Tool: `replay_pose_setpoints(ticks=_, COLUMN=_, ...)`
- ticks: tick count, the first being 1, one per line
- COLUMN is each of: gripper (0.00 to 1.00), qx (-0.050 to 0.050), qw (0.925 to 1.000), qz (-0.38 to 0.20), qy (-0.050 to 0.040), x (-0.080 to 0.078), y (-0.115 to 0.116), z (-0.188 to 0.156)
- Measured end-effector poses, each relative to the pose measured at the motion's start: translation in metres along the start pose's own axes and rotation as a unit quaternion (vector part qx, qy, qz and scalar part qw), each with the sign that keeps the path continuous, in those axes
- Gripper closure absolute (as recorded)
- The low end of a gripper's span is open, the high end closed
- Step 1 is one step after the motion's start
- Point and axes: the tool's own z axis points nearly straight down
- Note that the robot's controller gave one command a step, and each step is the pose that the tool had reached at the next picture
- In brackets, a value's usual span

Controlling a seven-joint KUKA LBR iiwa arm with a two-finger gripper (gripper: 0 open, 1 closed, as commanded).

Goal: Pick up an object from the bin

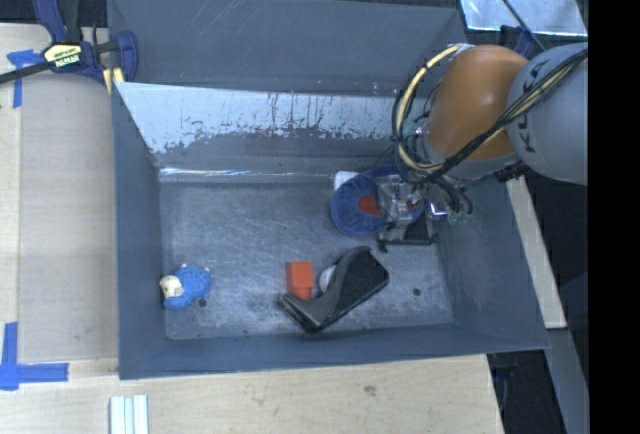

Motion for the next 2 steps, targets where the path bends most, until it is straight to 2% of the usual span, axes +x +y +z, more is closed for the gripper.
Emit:
replay_pose_setpoints(ticks=1, gripper=1.0, qx=-0.001, qw=1.0, qz=-0.003, qy=-0.0044, x=0.006, y=0.003, z=-0.016)
replay_pose_setpoints(ticks=2, gripper=1.0, qx=0.0, qw=0.9999, qz=-0.008, qy=-0.01, x=0.0, y=0.004, z=-0.212)
